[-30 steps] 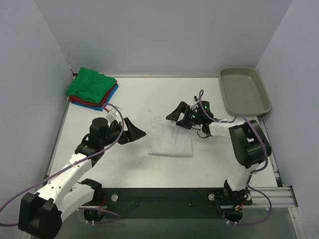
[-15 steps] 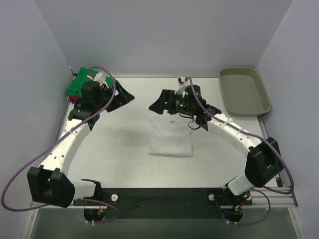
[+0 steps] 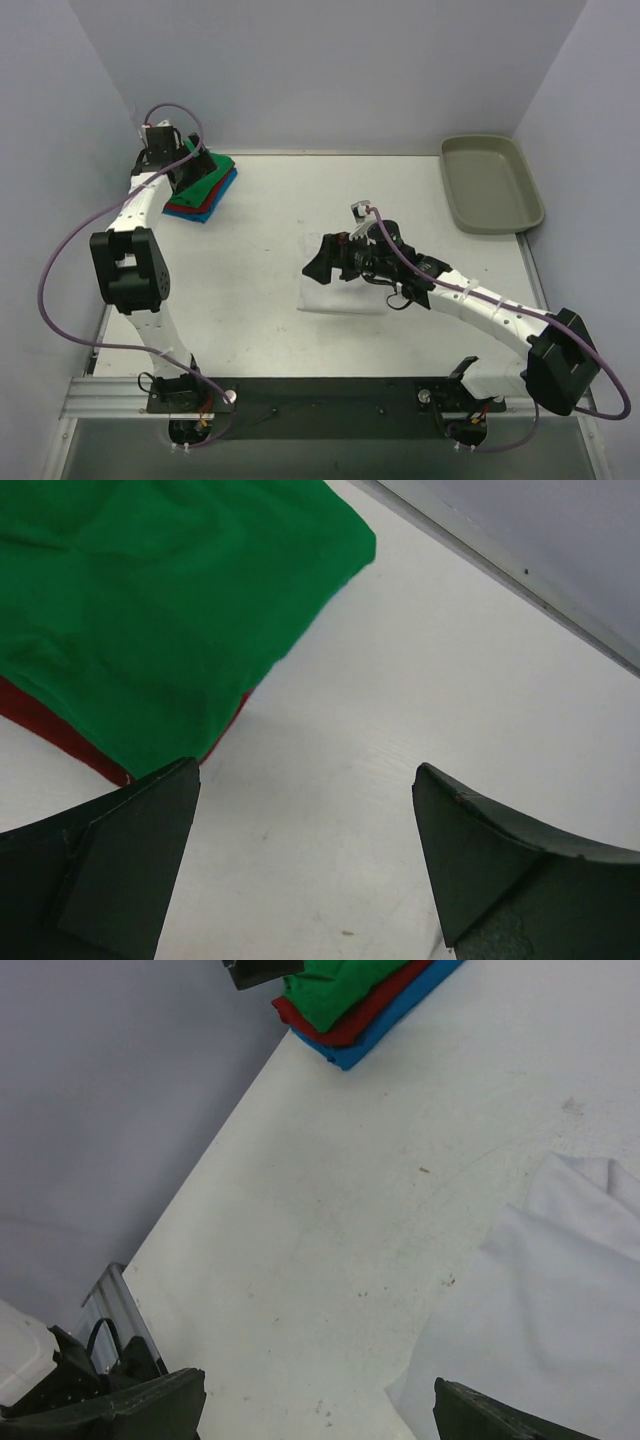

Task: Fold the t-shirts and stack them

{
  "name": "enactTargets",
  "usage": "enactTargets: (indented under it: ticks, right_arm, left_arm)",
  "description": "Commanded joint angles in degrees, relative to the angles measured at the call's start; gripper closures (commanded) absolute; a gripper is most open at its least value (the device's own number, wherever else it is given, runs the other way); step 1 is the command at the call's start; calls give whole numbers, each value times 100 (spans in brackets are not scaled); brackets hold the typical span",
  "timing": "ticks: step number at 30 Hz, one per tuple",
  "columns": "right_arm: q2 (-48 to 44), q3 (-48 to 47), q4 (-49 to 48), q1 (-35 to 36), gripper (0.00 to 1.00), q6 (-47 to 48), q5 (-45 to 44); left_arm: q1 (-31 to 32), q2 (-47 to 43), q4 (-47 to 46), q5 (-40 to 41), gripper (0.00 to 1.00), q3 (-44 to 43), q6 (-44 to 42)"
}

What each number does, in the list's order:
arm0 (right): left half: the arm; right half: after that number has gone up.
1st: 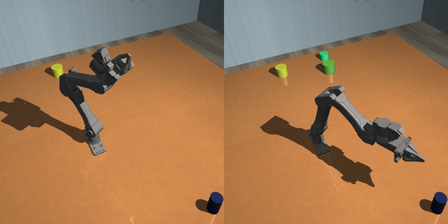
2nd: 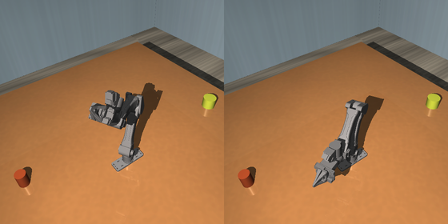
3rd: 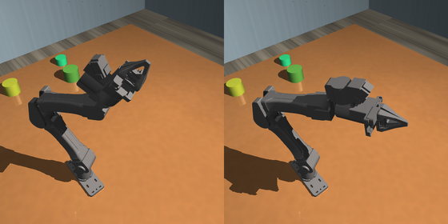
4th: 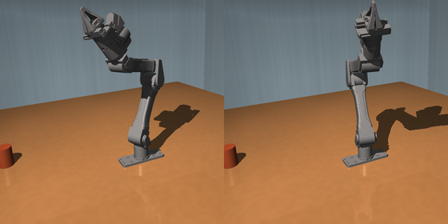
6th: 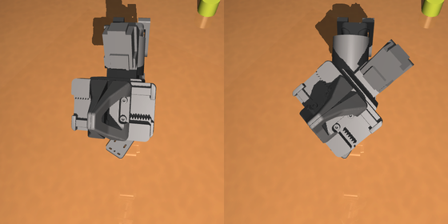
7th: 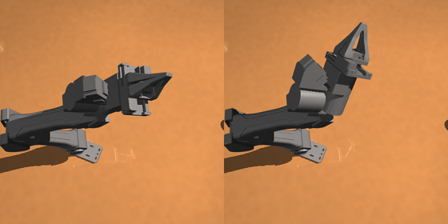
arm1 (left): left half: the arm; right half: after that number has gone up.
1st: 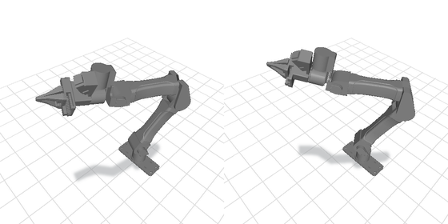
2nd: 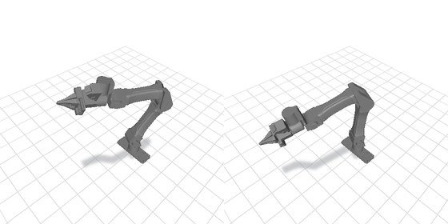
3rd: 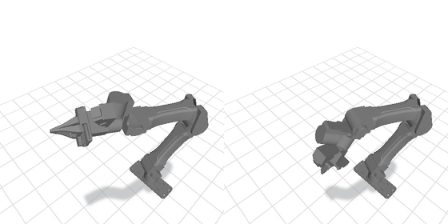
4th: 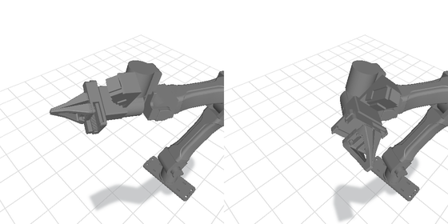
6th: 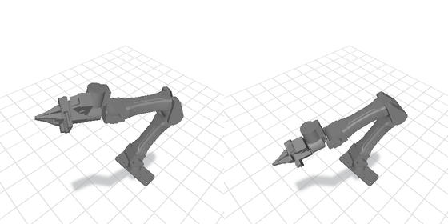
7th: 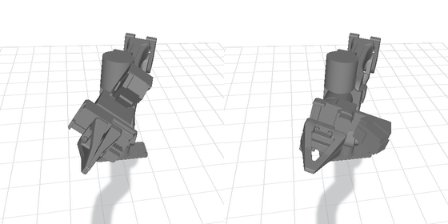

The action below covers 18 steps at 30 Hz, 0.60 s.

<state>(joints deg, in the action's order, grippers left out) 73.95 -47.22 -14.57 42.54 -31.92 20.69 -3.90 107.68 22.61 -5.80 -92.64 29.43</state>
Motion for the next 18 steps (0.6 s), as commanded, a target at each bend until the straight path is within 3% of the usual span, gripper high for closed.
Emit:
enactTargets:
  ticks: [1,9,18]
  right_arm:
    - [-276,300,-292,166,0,125,-302]
    - [-329,530,-222,395,0,178,-539]
    - [-329,688,-213,448,0,142,-610]
  left_arm:
    - [-23,876,-284,246,3,-1000,-482]
    - [-137,2492,-82,369,3,-2556,-491]
    - [-331,3205,524,1010,3,-3532,-429]
